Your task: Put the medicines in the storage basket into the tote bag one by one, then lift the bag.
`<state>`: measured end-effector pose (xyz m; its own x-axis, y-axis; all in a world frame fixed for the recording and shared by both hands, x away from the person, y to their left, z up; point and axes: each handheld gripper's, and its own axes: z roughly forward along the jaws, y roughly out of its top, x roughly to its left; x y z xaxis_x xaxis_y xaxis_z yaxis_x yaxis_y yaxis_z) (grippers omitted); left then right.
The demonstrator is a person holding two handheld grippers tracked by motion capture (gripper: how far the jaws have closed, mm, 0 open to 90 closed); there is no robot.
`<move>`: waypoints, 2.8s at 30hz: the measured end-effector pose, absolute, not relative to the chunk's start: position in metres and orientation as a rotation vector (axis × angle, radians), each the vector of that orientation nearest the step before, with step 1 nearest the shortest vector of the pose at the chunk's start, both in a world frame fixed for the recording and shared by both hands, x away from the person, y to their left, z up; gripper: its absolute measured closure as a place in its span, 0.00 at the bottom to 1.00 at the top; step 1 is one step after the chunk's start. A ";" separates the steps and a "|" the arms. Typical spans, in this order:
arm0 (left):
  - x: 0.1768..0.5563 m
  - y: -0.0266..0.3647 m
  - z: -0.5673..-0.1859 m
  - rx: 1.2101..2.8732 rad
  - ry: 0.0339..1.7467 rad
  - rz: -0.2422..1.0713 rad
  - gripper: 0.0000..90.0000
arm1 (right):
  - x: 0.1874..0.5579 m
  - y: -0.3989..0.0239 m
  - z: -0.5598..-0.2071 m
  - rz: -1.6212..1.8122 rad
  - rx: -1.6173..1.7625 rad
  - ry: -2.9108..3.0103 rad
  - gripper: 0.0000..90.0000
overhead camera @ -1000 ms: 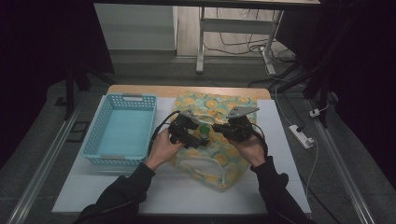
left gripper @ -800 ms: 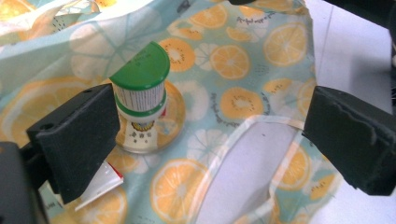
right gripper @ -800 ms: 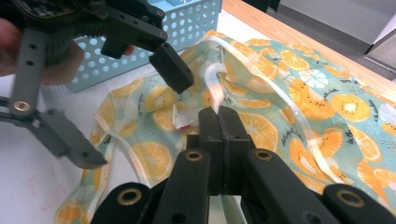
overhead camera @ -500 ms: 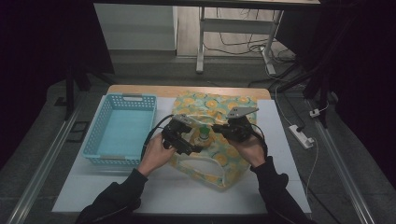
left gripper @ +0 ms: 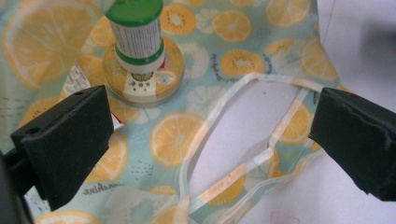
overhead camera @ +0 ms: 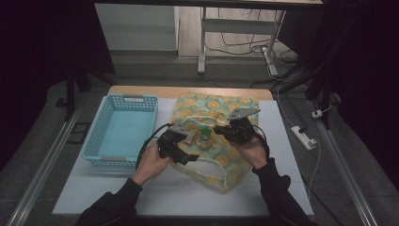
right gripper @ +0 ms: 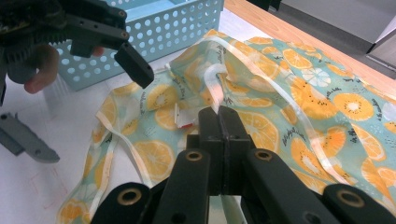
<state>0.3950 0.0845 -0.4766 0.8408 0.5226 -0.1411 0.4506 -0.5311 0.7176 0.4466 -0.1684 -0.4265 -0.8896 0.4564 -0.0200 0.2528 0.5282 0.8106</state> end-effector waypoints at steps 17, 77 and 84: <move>0.396 0.081 -0.508 2.288 0.751 0.060 0.00 | 0.447 -0.169 -0.427 1.289 0.604 2.542 1.00; 0.409 0.056 -0.510 2.443 0.921 0.189 0.99 | 0.448 -0.165 -0.431 1.267 0.600 2.562 1.00; 0.404 0.054 -0.497 2.412 0.910 0.222 0.99 | 0.446 -0.165 -0.428 1.276 0.593 2.558 1.00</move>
<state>0.4041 0.0540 -0.4967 0.7574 0.6519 -0.0369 0.5616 -0.6215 0.5462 0.4460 -0.1645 -0.4284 -0.8938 0.4480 -0.0174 0.2556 0.5412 0.8011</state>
